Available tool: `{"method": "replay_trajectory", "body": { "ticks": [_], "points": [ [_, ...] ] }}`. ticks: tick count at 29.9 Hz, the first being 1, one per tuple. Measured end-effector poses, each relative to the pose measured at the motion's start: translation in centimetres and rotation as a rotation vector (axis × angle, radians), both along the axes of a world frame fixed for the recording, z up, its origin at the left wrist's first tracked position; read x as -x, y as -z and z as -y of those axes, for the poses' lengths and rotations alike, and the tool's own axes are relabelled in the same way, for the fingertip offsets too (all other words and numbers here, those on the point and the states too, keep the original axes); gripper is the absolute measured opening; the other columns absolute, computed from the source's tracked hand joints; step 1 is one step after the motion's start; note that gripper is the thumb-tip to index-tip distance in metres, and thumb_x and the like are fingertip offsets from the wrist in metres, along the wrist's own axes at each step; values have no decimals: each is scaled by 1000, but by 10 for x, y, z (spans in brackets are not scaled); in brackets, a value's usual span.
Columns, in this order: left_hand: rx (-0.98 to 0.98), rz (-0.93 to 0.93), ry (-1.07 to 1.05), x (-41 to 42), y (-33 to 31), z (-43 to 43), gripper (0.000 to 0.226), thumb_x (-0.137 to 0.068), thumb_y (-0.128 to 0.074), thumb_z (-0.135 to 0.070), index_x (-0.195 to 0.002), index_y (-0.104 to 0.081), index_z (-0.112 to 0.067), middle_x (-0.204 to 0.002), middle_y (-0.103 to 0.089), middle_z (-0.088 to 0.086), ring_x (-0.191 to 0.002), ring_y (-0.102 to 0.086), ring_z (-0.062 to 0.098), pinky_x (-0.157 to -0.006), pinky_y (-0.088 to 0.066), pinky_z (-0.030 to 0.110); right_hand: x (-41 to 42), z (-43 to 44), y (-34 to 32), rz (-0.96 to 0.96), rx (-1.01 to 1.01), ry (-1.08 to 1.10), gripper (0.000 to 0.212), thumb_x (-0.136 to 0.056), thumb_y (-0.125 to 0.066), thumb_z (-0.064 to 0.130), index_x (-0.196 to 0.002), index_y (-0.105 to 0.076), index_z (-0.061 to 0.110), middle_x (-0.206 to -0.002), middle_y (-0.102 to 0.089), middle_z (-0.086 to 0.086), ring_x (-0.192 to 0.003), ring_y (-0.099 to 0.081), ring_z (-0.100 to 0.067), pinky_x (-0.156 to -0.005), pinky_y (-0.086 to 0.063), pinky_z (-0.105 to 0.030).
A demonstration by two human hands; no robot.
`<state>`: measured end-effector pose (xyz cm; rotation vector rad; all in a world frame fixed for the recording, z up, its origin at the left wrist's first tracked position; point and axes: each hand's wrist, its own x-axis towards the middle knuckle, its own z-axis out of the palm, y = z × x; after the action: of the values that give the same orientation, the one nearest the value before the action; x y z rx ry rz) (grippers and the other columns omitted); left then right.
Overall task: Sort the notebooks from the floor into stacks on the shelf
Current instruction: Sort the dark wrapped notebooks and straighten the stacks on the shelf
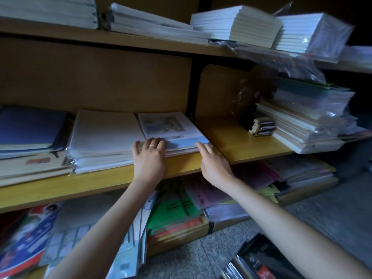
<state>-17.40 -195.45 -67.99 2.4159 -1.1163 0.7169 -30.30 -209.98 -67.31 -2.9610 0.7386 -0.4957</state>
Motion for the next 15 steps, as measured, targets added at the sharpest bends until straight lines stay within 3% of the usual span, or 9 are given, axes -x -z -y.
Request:
{"method": "replay_trajectory", "body": {
  "ticks": [3, 5, 7, 9, 13, 15],
  "points": [
    [45, -17, 42, 4, 2, -4, 35, -94, -43, -17, -128, -50, -11, -137, -47, 17, -134, -34, 32, -109, -14, 51, 5, -3, -2, 80, -111, -77, 56, -93, -43, 7, -142, -26, 24, -139, -35, 3, -74, -58, -22, -56, -45, -37],
    [103, 105, 128, 15, 6, -8, 34, -89, -48, -18, -121, -54, -10, -131, -49, 22, -129, -36, 35, -105, -19, 51, 22, -8, 3, 213, -160, -174, 50, -91, -44, 6, -138, -33, 22, -124, -45, 6, -67, -55, -23, -58, -47, -42],
    [130, 255, 351, 36, 8, -12, 30, -83, -50, -20, -111, -59, -11, -121, -54, 19, -115, -44, 34, -99, -27, 48, 47, -14, 6, 273, -139, -161, 40, -91, -44, 5, -128, -43, 19, -104, -51, 4, -61, -51, -21, -52, -40, -39],
    [39, 335, 640, 62, 10, -16, 21, -81, -52, -19, -99, -62, -12, -111, -60, 13, -100, -53, 31, -91, -34, 43, 79, -16, 11, 254, -42, -158, 29, -90, -45, 7, -116, -52, 15, -100, -56, 1, -63, -50, -16, -50, -33, -30],
    [-309, 207, 980, 108, 24, -10, 19, -81, -44, -22, -86, -61, -14, -89, -61, 7, -78, -60, 30, -70, -48, 39, 149, -3, 35, 91, 68, -191, 21, -84, -42, 9, -96, -57, 17, -94, -58, 6, -63, -58, -21, -45, -40, -29],
    [-382, 68, 1053, 125, 36, -4, 20, -83, -42, -24, -85, -59, -16, -84, -61, 5, -74, -60, 30, -64, -50, 37, 183, 11, 59, -47, 29, -125, 21, -84, -49, 5, -99, -58, 16, -101, -60, 5, -71, -62, -23, -50, -38, -26]
  ]
}}
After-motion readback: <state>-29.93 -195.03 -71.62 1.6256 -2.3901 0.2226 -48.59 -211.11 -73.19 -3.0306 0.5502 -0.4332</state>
